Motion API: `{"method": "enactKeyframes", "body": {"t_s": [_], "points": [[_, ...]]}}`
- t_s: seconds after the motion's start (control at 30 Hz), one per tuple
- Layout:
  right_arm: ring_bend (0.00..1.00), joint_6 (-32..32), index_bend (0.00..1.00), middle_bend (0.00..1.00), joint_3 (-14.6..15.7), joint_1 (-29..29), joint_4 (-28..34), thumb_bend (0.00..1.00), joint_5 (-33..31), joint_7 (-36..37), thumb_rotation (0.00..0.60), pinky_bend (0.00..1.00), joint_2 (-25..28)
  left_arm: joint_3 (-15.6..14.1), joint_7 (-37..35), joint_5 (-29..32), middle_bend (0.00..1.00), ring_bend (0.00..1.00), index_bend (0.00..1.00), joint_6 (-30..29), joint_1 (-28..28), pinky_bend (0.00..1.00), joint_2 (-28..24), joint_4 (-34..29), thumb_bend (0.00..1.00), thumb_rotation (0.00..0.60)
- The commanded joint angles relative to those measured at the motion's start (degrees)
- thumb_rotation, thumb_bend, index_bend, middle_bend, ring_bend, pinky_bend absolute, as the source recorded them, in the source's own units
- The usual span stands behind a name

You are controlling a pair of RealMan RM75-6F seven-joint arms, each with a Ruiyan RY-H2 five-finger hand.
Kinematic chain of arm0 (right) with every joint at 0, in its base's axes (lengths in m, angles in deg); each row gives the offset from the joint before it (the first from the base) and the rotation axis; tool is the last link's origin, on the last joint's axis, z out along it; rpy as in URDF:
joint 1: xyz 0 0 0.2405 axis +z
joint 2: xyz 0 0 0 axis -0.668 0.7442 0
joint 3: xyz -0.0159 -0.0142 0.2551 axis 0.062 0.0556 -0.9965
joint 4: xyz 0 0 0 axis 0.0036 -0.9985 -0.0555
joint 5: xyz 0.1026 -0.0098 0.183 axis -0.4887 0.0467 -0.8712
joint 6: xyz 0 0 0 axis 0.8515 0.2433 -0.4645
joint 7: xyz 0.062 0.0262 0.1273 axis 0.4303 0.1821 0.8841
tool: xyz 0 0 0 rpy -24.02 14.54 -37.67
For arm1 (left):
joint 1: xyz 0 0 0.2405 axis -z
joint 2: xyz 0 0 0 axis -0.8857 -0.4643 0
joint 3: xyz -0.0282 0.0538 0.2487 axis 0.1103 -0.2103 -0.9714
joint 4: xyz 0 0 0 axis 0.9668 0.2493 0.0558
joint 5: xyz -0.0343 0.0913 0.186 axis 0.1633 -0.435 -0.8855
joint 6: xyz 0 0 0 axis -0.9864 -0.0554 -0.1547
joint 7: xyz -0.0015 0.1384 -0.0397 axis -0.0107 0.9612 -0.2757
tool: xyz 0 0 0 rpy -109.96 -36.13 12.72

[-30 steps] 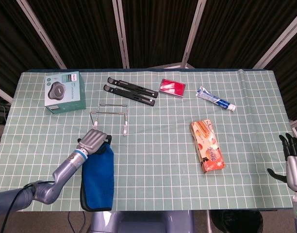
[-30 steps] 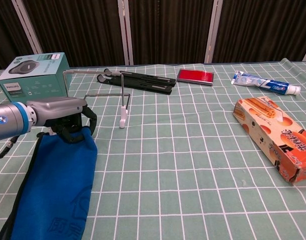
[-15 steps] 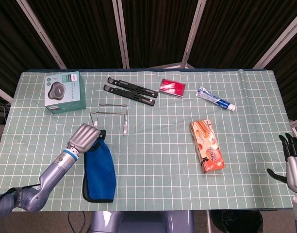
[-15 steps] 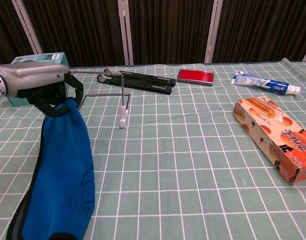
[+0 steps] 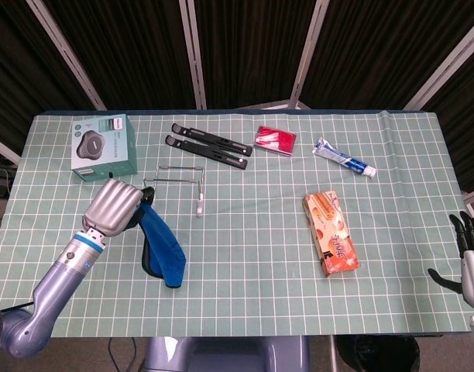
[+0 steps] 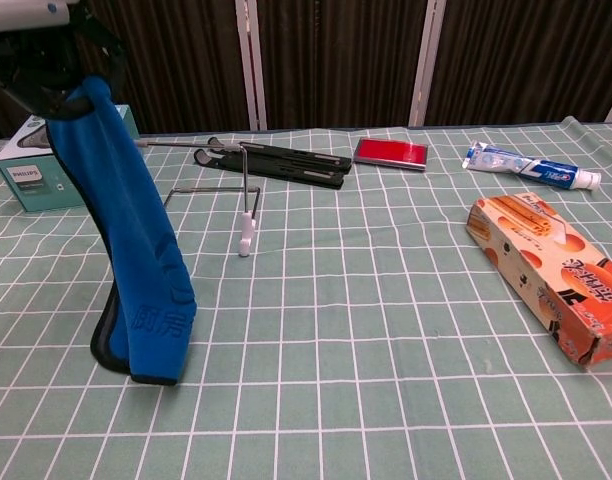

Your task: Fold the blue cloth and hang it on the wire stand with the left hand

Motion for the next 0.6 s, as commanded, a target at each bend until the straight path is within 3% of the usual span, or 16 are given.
{"method": "enactKeyframes", "body": {"t_s": [0.03,0.23,0.6], "points": [[0.00,-0.08,0.00,0.00,-0.03,0.00,-0.01,0.00,-0.06,0.14,0.600,0.00,0.08,1.73,3.69,1.80,0.97,0.95,0.92,0.23,2.28,1.00,-1.86,-1.06,0.74,0.600],[0.00,-0.29,0.00,0.00,-0.19,0.05,-0.12,0.00,-0.33,0.53,0.600,0.00,0.20,2.87,11.05,6.15,0.97,0.95,0.92,2.46,7.47,1.00,-1.06,2.15,0.74,0.600],[0.00,-1.16,0.00,0.00,-0.50,0.28,-0.71,0.00,-1.28,0.98,0.600,0.00,0.12,3.75,17.45,9.10,0.97,0.95,0.93,2.85,13.26,1.00,0.76,7.04,0.75,0.600]]}}
